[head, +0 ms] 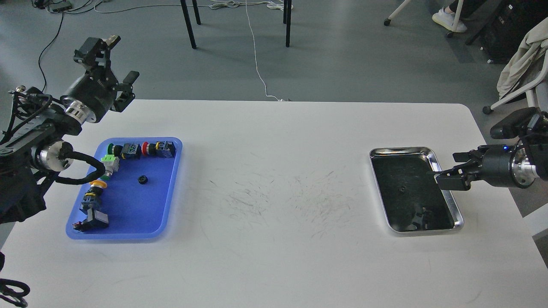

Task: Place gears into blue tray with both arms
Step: 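Lower the right gripper into the metal tray toward the part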

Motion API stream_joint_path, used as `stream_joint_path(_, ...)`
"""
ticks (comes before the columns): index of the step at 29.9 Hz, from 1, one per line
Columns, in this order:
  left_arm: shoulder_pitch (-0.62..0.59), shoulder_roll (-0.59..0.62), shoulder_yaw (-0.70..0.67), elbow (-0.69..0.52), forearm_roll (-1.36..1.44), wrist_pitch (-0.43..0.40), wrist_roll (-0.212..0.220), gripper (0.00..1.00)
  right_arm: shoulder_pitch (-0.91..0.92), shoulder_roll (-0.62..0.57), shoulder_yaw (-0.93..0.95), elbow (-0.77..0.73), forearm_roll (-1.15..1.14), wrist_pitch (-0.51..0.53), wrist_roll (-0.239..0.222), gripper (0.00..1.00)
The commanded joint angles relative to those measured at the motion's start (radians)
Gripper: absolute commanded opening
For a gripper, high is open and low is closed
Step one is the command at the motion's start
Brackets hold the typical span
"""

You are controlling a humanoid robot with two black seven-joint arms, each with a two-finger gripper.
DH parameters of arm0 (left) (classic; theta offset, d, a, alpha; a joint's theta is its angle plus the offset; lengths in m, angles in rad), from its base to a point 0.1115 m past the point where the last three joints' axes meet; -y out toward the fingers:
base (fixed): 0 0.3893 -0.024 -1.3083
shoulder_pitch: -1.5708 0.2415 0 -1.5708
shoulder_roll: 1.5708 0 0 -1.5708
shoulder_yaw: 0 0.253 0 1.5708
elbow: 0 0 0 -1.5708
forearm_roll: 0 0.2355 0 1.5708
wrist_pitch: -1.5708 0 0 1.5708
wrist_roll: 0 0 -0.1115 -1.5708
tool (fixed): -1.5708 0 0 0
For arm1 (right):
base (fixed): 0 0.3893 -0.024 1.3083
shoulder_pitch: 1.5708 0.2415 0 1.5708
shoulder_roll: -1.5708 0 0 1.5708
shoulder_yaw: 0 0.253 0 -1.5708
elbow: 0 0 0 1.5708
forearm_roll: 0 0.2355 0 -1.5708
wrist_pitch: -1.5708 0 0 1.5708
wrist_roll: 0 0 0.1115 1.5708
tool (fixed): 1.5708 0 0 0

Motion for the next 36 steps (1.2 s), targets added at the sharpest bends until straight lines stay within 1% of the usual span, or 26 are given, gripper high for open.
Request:
stream_joint_path(1,0.000,0.004,0.002,0.001,-0.001,0.002,0.000,0.98,0.007,0.036,-0.032,-0.017,-0.004,0.000,0.000,0.92)
stream_joint_path(3,0.000,0.006,0.001,0.001,-0.001,0.000,0.000,0.98,0.007,0.063,-0.040,-0.049,-0.004,0.000,0.000,0.90)
stream_joint_path(10,0.002,0.024,-0.001,0.001,-0.004,0.005,0.000,0.98,0.007,0.136,-0.060,-0.126,-0.005,-0.002,-0.001,0.90)
stream_joint_path(14,0.002,0.024,-0.001,0.001,-0.005,0.008,0.000,0.98,0.033,0.150,-0.089,-0.129,-0.010,0.000,0.000,0.89)
stream_joint_path(16,0.002,0.024,0.001,0.003,-0.007,0.009,0.000,0.98,0.056,0.154,-0.132,-0.129,-0.013,0.000,0.000,0.89)
stream_joint_path(17,0.002,0.024,-0.001,0.001,-0.007,0.009,0.000,0.98,0.073,0.159,-0.153,-0.131,-0.013,-0.002,0.000,0.88)
stream_joint_path(19,0.002,0.024,-0.001,0.001,-0.008,0.009,0.000,0.98,0.099,0.168,-0.184,-0.134,-0.013,-0.002,0.002,0.82)
stream_joint_path(20,0.002,0.024,-0.001,0.003,-0.008,0.009,0.000,0.98,0.104,0.176,-0.194,-0.136,-0.013,-0.002,0.005,0.81)
stream_joint_path(22,0.002,0.024,-0.001,0.003,-0.008,0.011,0.000,0.98,0.106,0.191,-0.198,-0.137,-0.013,-0.002,0.014,0.81)
stream_joint_path(25,0.002,0.026,-0.001,0.003,-0.008,0.011,0.000,0.98,0.107,0.214,-0.204,-0.172,-0.013,0.000,0.015,0.81)
stream_joint_path(29,0.004,0.027,-0.001,0.003,-0.008,0.011,0.000,0.98,0.110,0.245,-0.233,-0.204,-0.014,-0.002,0.038,0.75)
stream_joint_path(32,0.004,0.026,-0.001,0.003,-0.008,0.011,0.000,0.98,0.110,0.268,-0.250,-0.235,-0.013,-0.006,0.038,0.72)
stream_joint_path(36,0.005,0.026,-0.001,0.006,-0.008,0.012,0.000,0.98,0.110,0.286,-0.252,-0.238,-0.013,-0.006,0.038,0.72)
